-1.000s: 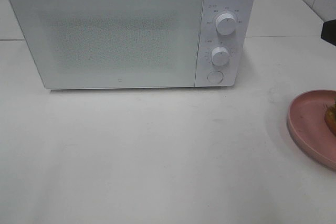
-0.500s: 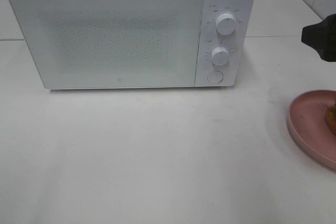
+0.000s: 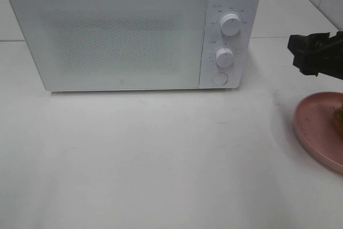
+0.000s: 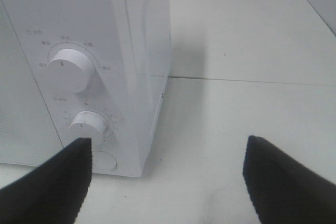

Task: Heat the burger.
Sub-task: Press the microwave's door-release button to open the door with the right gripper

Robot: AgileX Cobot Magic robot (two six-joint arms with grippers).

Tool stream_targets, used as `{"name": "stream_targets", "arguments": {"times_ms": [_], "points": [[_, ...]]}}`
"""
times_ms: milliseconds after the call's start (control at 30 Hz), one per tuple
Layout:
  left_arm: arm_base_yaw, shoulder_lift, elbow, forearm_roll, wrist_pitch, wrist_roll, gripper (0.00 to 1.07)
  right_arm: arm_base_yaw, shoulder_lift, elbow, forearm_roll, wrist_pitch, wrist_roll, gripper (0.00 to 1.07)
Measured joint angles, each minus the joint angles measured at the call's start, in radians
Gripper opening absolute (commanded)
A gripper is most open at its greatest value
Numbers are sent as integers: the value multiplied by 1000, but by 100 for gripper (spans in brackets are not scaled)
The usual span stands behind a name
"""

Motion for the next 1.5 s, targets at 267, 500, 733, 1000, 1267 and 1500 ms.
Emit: {"name": "stream_targets", "arguments": {"times_ms": [267, 500, 733, 1000, 1267, 1500], "points": [[0, 0, 0, 0, 0, 0, 103, 194, 90, 12, 274, -145, -230, 76], [0, 0, 0, 0, 0, 0, 103, 306, 126, 12, 490, -228, -305, 76], [0, 0, 0, 1, 0, 0, 103, 397, 182, 12, 540, -294, -355, 76], [0, 0, 0, 1, 0, 0, 103, 473, 268, 11, 588, -306, -355, 76], [0, 0, 0, 1, 0, 0, 103, 507, 302, 12, 633, -311, -355, 76], [0, 0, 0, 1, 1, 0, 103, 507, 312, 12, 635, -311, -247, 76]]}}
